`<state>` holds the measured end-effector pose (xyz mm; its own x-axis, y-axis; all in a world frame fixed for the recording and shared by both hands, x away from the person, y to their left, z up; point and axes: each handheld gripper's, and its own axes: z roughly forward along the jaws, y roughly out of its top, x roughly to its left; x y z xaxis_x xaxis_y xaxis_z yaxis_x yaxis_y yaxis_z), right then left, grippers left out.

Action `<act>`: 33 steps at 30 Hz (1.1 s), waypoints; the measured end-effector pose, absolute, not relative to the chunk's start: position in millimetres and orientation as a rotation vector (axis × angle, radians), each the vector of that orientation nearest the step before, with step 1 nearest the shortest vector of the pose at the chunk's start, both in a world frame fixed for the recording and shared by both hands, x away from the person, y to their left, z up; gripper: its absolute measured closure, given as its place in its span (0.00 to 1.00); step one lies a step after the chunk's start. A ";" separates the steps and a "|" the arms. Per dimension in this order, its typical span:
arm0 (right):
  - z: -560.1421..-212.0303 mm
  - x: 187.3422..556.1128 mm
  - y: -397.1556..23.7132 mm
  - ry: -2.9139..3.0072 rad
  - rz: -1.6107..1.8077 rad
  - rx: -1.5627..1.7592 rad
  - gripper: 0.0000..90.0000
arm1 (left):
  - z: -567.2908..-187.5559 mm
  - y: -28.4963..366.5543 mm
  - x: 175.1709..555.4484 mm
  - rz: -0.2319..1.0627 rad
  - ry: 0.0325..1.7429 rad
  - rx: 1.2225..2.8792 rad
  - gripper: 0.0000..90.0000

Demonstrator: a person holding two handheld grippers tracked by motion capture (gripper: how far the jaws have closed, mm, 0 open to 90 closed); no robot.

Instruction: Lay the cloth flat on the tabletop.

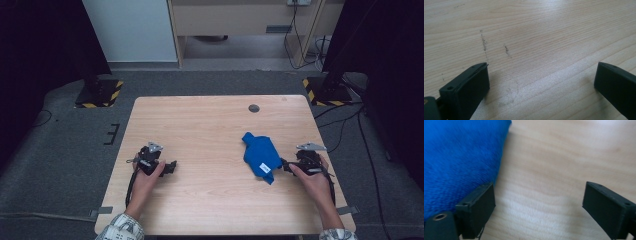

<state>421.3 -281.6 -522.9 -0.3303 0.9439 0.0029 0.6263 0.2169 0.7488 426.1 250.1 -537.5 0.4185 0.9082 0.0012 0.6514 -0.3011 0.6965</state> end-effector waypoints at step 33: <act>-527.9 420.9 -198.2 2.235 0.963 1.306 0.18 | -537.5 249.8 426.4 0.535 1.313 2.055 0.00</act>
